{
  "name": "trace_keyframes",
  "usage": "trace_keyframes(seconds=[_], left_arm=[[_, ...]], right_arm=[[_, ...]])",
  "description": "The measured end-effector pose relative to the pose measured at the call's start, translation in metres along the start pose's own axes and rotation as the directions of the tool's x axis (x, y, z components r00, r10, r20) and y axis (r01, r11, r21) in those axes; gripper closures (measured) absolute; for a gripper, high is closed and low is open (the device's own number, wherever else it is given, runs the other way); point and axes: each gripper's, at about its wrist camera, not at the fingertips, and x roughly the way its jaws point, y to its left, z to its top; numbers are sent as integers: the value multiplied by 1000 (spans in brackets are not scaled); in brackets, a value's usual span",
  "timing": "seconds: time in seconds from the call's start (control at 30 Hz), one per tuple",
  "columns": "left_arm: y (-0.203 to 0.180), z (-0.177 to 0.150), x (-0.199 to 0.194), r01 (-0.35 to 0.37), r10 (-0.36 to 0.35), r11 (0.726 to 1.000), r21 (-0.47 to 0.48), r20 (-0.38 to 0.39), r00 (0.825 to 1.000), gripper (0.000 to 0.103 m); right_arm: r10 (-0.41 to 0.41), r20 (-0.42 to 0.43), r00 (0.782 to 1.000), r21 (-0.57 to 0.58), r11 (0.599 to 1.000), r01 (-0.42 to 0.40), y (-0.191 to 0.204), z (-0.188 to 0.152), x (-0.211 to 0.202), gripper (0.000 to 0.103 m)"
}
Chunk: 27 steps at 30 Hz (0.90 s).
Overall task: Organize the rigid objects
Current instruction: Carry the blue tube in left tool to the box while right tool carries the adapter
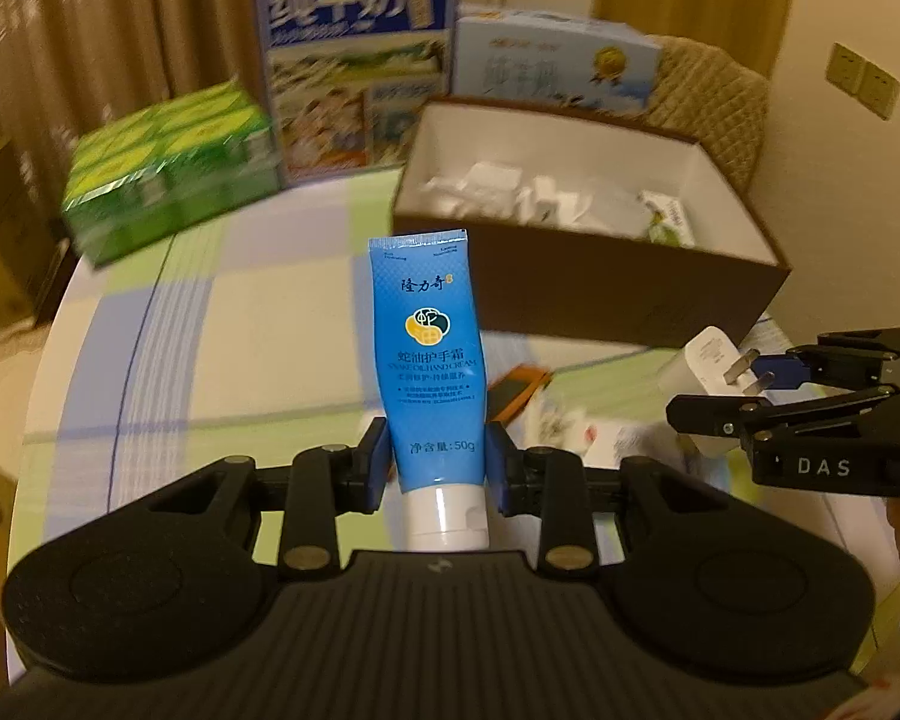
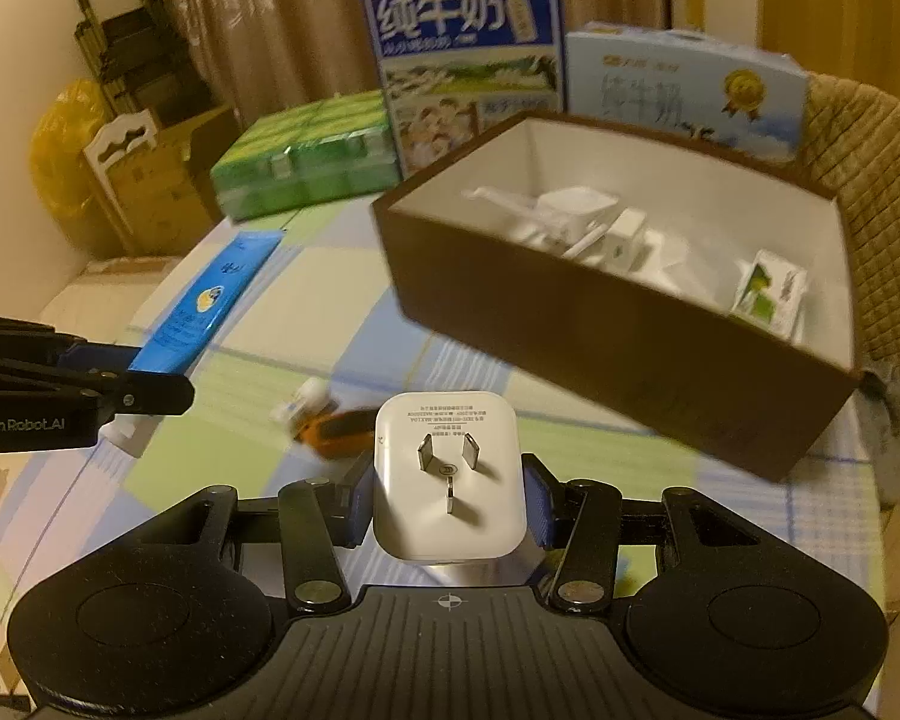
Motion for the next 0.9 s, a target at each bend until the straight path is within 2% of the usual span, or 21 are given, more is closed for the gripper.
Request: trace_keyframes(seconds=[0.33,0.57,0.77,0.9], left_arm=[[-44,65,32,87,-93,991,100,61,994,75],[-75,114,66,135,-148,979,151,81,986,75],[-93,148,103,137,-153,973,186,74,985,75],[-100,163,132,138,-148,972,191,38,988,75]], right_arm=[[-46,68,997,52,998,42,-51,34,-11,57],[-86,125,988,77,994,77,-93,70,-10,57],[-115,136,984,85,991,104,-125,96,1,57],[-126,118,985,90,989,116,-140,104,16,57]])
